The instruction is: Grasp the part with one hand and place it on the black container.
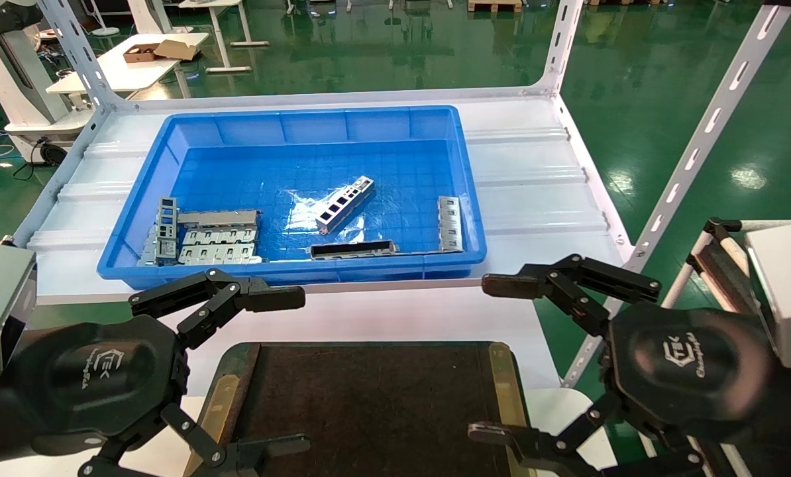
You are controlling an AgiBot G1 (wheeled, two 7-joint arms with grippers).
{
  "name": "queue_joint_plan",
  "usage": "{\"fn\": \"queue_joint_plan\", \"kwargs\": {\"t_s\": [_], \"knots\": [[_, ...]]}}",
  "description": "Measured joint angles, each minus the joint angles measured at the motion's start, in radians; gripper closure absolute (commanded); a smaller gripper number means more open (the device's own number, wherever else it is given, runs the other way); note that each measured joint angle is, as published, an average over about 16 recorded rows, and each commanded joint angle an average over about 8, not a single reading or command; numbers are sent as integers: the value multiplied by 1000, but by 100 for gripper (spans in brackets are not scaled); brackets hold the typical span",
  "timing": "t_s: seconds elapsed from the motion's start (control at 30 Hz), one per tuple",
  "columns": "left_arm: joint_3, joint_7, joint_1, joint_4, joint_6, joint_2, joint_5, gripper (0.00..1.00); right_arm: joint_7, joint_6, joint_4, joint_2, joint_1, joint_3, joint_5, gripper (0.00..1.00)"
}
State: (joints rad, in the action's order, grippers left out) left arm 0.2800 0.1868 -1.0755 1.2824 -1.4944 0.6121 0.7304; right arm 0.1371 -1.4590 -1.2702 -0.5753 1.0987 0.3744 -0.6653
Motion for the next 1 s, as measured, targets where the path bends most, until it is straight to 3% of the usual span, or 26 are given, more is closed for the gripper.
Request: {"fn": "queue_joint_plan", "kwargs": {"t_s": [1.0], "knots": [[2, 2, -3, 0, 9, 1, 9, 0, 0, 0, 0, 0, 0, 0, 0, 0]]}}
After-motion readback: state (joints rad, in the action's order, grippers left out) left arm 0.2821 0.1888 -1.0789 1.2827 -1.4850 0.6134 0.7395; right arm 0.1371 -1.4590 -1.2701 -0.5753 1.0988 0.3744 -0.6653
